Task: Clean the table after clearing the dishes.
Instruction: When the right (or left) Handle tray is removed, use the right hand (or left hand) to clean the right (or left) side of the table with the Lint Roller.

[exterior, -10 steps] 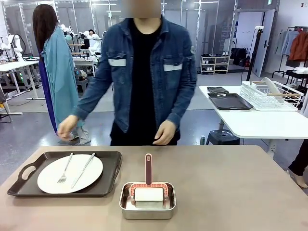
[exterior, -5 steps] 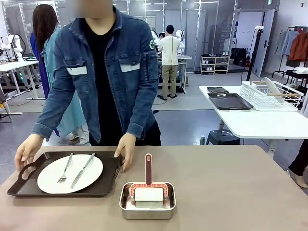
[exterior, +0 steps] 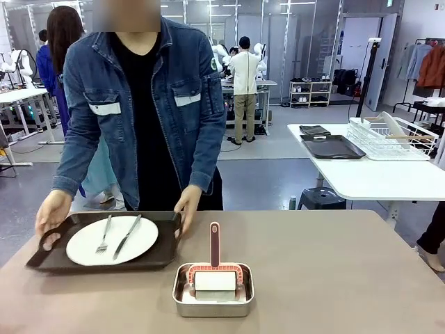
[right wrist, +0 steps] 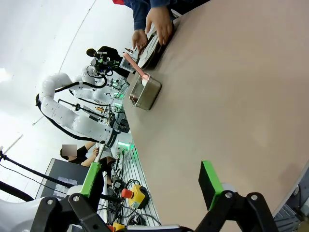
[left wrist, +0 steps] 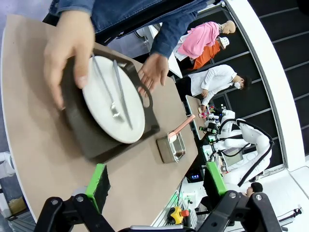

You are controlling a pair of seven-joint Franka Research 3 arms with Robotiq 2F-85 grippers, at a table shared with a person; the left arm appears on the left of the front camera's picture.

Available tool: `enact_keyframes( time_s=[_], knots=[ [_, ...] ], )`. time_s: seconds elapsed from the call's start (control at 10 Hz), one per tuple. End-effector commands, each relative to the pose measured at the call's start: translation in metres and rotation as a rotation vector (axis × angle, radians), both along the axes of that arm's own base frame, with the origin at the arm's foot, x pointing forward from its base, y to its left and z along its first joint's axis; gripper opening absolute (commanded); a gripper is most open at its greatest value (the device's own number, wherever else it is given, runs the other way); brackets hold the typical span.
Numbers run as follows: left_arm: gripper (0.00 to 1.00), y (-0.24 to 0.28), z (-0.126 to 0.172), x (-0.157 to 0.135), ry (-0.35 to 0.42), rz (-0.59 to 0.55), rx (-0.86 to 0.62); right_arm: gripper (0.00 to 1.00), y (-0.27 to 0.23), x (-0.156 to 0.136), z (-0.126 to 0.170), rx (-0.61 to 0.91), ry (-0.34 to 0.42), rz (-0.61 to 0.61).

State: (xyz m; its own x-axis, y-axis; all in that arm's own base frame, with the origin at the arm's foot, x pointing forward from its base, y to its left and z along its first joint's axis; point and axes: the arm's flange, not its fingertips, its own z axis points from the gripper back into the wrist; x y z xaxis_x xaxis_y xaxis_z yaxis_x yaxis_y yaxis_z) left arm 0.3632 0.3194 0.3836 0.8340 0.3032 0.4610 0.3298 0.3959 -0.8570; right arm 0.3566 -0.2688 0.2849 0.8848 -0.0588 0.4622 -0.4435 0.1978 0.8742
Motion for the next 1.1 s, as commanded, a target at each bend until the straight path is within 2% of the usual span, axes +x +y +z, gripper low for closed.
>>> enact_keyframes(
  time_s=[0.0,0.4,0.6,0.8,1.0],
  knots=[
    [1.0,0.001,0.004,0.0,0.001,0.012,-0.024,1.0,0.002,-0.001,0.005,-0.022,0.002,0.005],
    [1.0,0.001,0.004,0.0,0.001,0.012,-0.024,1.0,0.002,-0.001,0.005,-0.022,0.002,0.005],
    [1.0,-0.008,0.006,0.0,0.011,0.0,0.021,1.0,0.002,-0.001,0.005,-0.022,0.002,0.005],
    [1.0,-0.046,0.032,0.015,0.006,0.022,0.101,1.0,0.002,-0.001,0.005,-0.022,0.002,0.005],
    [1.0,-0.113,0.077,0.049,-0.024,-0.031,0.198,1.0,0.002,-0.001,0.005,-0.022,0.002,0.005]
  ],
)
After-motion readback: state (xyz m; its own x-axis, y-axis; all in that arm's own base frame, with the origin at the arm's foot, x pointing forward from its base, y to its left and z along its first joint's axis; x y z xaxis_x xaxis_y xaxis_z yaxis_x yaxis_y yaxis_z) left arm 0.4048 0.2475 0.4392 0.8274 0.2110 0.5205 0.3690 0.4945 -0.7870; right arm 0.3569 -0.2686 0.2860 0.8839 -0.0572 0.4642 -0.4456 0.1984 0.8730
